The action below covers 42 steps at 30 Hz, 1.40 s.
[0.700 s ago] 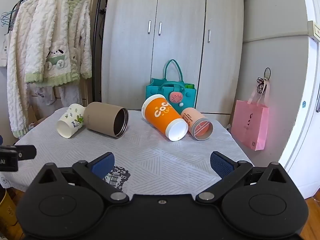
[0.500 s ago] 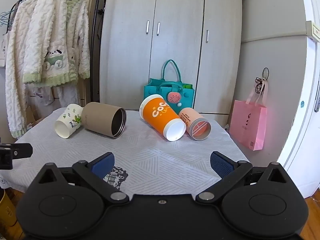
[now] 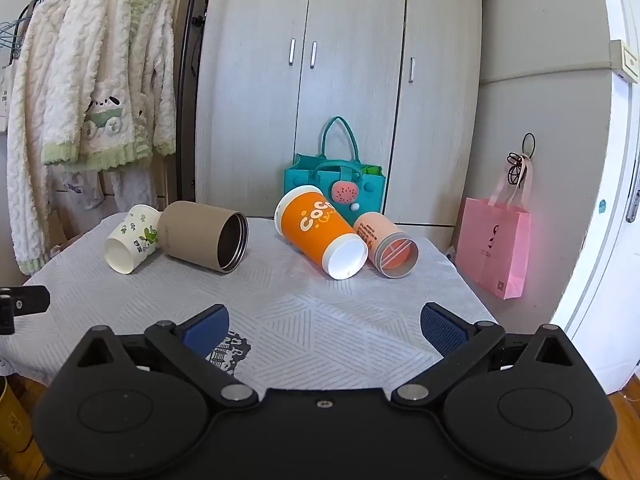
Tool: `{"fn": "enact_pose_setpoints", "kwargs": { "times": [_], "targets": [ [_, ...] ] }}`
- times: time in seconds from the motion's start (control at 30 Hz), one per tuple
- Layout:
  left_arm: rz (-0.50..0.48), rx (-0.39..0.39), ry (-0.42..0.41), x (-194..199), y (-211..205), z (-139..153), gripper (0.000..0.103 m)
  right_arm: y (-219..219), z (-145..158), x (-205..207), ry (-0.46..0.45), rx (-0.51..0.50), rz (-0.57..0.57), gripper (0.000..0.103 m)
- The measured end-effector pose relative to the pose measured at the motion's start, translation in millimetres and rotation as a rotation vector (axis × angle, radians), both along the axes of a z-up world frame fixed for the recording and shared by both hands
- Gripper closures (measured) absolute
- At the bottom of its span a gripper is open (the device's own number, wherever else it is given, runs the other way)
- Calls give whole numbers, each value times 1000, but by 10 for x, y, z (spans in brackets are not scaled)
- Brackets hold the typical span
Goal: Flip cup upright
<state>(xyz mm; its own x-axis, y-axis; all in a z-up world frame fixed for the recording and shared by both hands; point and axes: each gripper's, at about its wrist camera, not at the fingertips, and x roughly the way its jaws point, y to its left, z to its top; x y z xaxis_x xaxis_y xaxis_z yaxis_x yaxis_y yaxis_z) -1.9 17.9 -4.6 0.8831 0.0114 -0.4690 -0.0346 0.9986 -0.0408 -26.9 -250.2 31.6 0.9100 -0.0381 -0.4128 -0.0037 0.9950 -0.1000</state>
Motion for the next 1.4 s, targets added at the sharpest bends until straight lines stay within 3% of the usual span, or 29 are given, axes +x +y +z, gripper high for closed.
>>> {"fn": "enact_pose_setpoints", "kwargs": {
  "times": [0.4, 0.7, 0.9, 1.4],
  "targets": [
    [5, 4, 18, 73, 37, -57, 0, 40, -90, 105, 22, -16, -1, 0],
    [-27, -3, -13, 101, 32, -61, 0, 31, -103, 185, 28, -7, -9, 0],
    [-56, 53, -43, 82, -63, -63, 0, 73, -125, 207, 37, -26, -3, 0],
    [-17, -13, -58, 71, 112, 0, 0, 121, -84, 271, 30, -9, 3, 0]
  ]
}}
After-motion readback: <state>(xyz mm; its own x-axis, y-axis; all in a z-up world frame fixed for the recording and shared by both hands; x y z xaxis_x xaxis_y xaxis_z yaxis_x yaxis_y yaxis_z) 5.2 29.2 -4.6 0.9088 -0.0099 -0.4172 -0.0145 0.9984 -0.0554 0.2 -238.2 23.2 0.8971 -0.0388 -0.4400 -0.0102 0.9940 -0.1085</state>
